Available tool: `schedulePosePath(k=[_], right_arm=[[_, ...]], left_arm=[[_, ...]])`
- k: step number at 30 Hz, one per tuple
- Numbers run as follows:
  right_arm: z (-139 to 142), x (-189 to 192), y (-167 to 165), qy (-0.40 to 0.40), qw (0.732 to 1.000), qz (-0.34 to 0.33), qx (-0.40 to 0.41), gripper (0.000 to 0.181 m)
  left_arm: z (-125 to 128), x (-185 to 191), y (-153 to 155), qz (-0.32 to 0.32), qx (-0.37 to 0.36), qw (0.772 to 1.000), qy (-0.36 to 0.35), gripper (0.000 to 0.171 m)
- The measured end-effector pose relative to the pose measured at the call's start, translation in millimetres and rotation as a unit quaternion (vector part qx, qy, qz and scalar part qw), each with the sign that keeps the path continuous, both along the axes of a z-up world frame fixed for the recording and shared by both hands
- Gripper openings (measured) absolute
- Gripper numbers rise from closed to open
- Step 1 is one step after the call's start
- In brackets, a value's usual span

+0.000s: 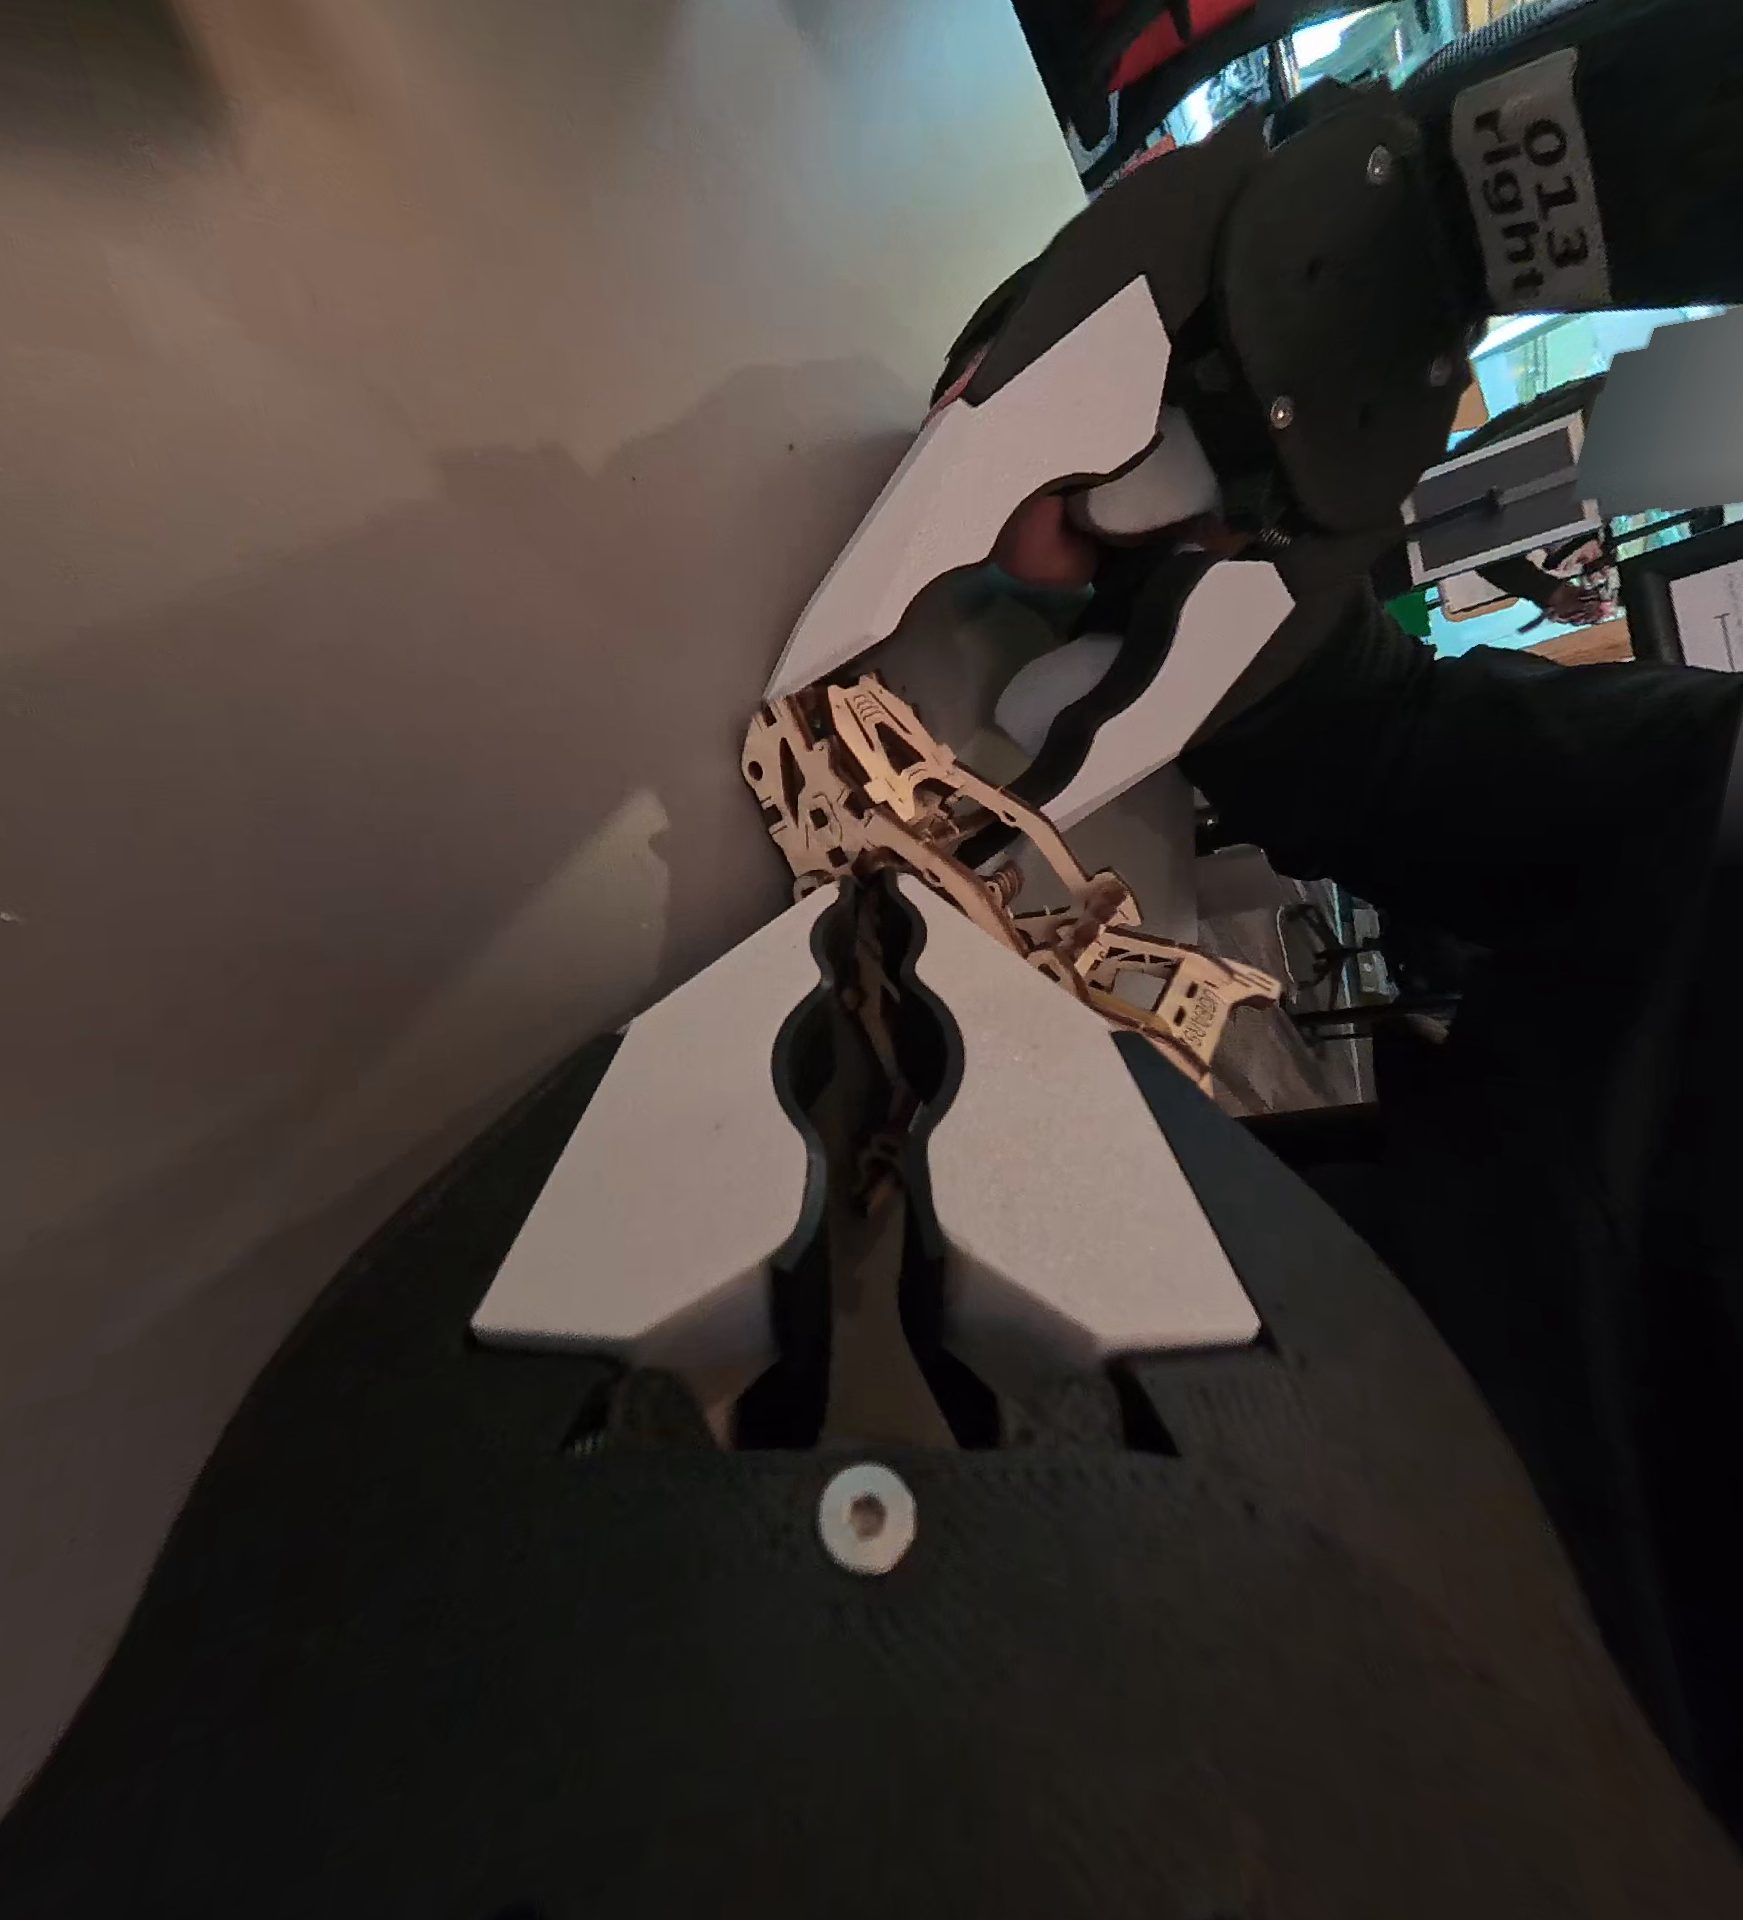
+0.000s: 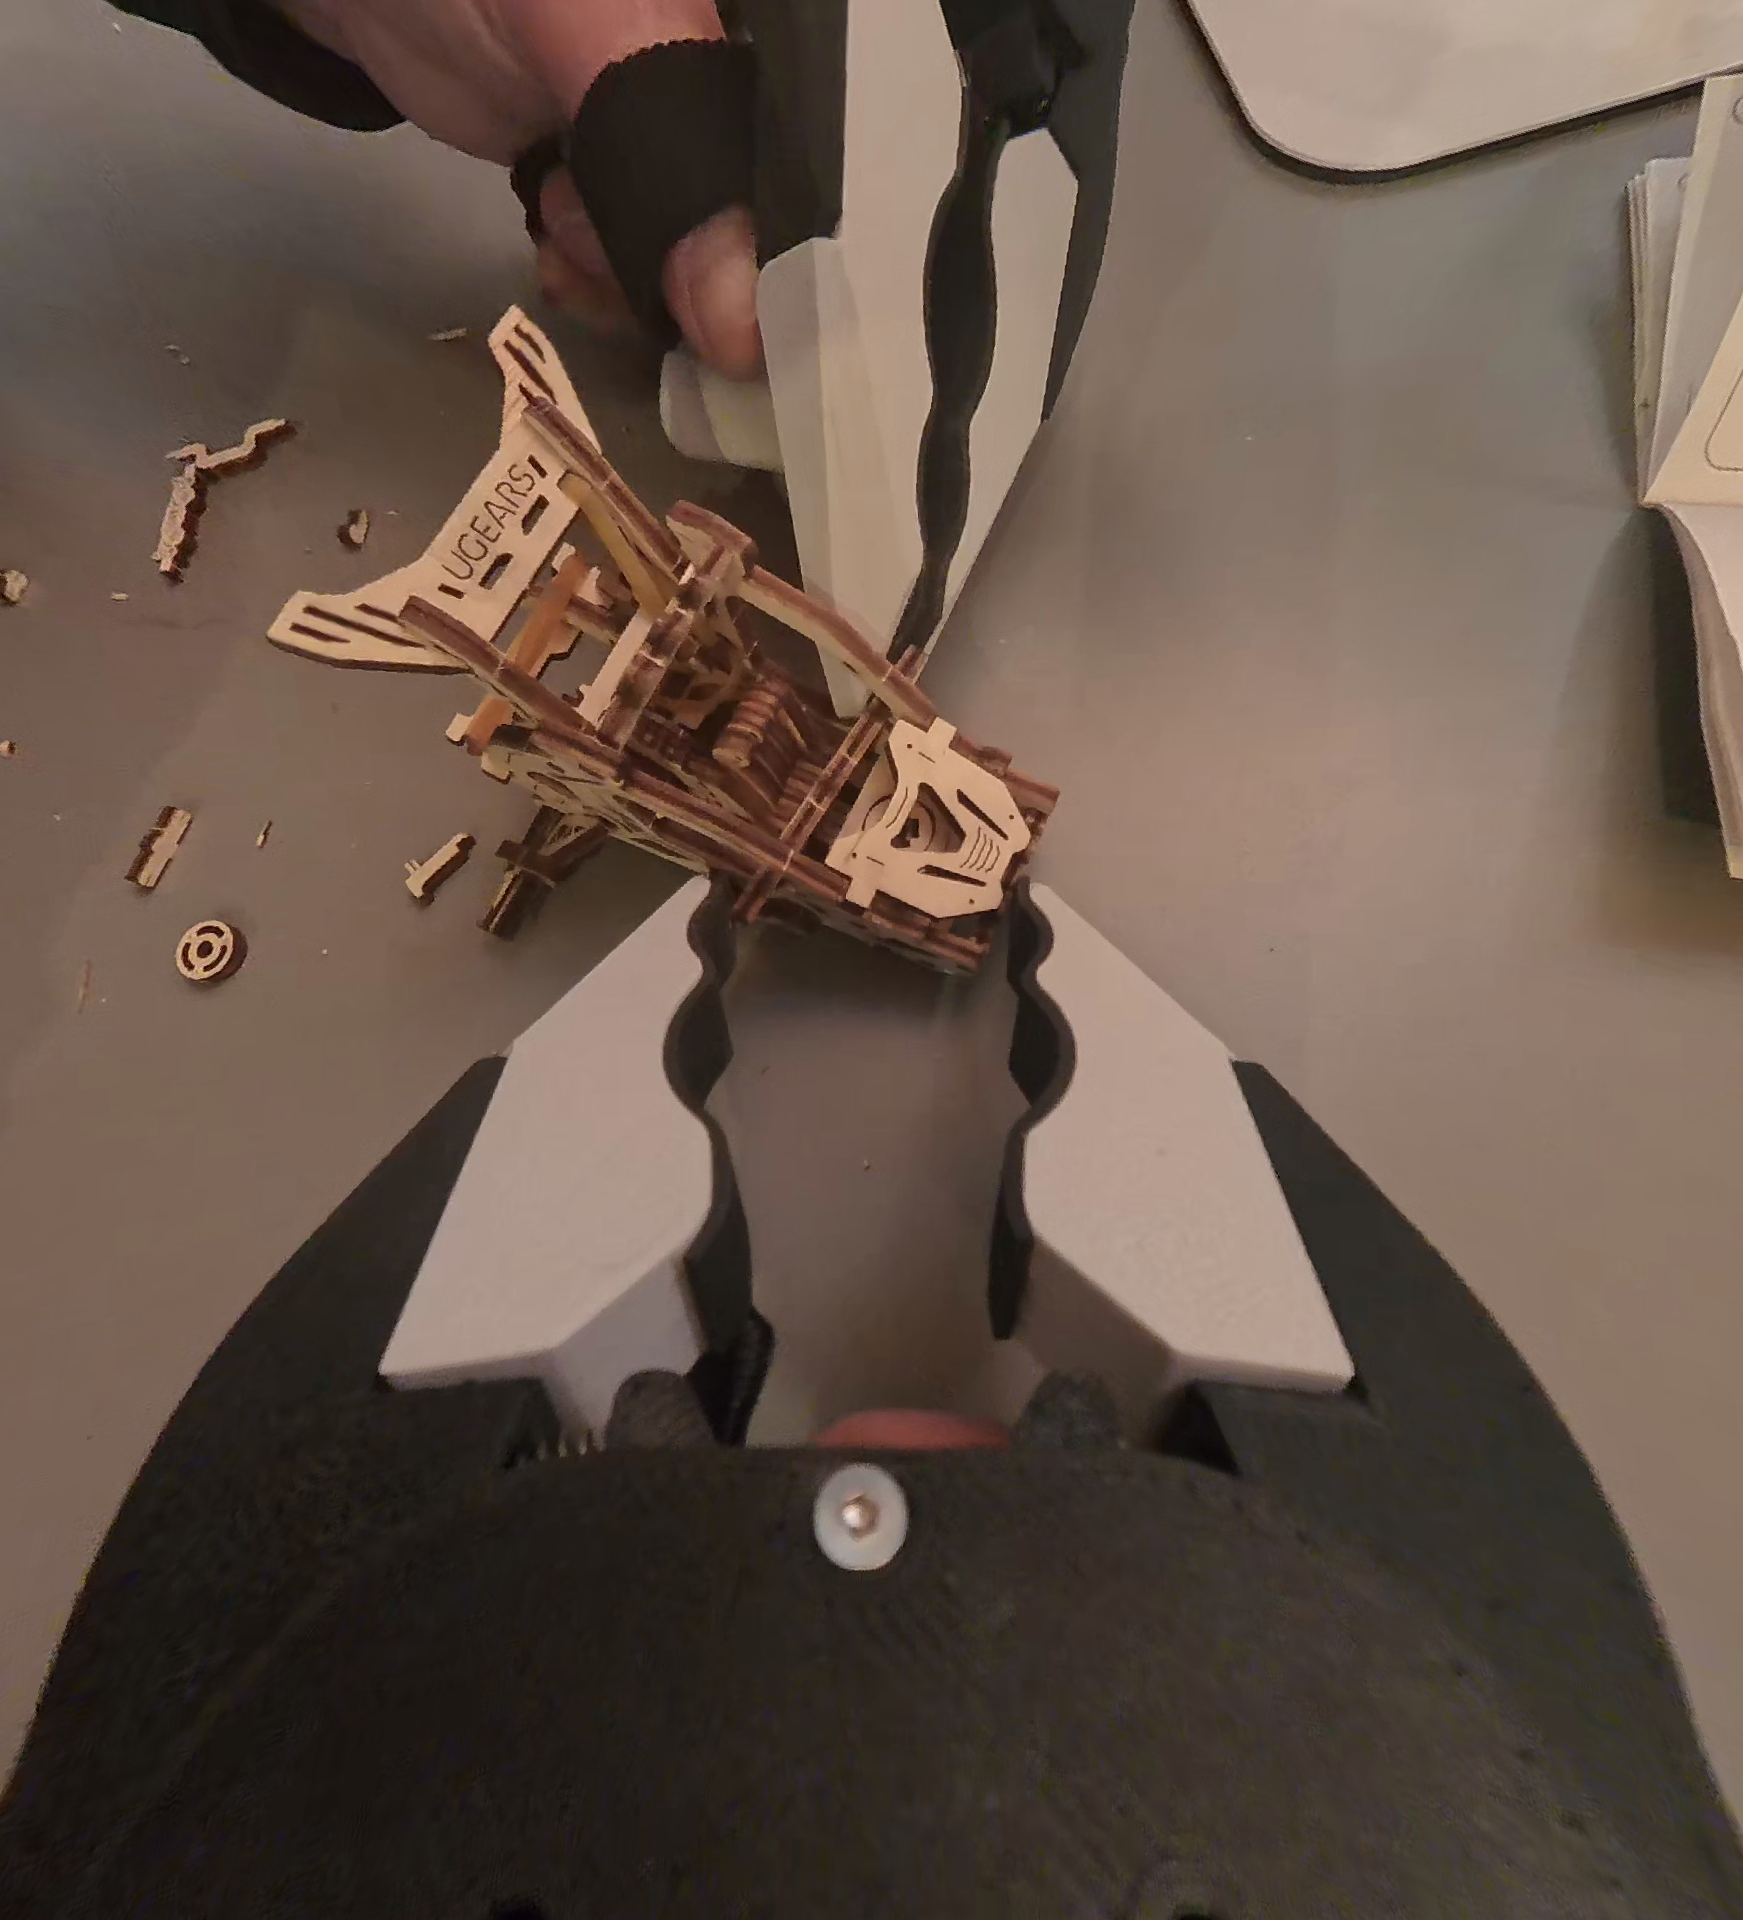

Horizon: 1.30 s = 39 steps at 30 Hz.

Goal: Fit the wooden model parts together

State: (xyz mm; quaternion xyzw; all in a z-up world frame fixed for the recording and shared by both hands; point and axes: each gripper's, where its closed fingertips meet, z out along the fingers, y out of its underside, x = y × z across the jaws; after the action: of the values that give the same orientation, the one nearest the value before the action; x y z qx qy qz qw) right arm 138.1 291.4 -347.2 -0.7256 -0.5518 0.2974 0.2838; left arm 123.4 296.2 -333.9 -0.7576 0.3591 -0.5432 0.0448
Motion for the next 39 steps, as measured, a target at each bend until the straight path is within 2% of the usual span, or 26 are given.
schedulePosePath(k=[7,11,16,26,34,39], right_arm=[[-0.1,0.0,0.0,0.003,1.000,0.001,-0.009,0.051],[-0.1,-0.1,0.2,0.004,1.000,0.000,-0.013,0.050],[0.0,-0.1,-0.1,0.005,1.000,0.001,-0.016,0.050],[-0.1,-0.5,-0.9,0.005,1.000,0.004,-0.016,0.049],[0.1,-0.4,-0.7,0.004,1.000,0.004,-0.014,0.049],[0.1,-0.3,-0.6,0.005,1.000,0.005,-0.015,0.049]], left_arm=[[0.2,-1.9,-1.7,-0.003,-0.012,1.000,-0.003,0.000],[1.7,-2.4,-2.0,0.000,0.006,1.000,-0.007,0.003],[2.1,-6.7,-3.0,0.004,-0.021,1.000,-0.011,0.009],[-0.1,-4.3,-1.0,0.013,0.021,1.000,0.001,0.010],[-0.6,-3.5,-0.8,0.011,0.010,1.000,0.003,0.009],[-0.1,-3.0,-0.9,0.008,0.035,0.999,0.003,0.009]])
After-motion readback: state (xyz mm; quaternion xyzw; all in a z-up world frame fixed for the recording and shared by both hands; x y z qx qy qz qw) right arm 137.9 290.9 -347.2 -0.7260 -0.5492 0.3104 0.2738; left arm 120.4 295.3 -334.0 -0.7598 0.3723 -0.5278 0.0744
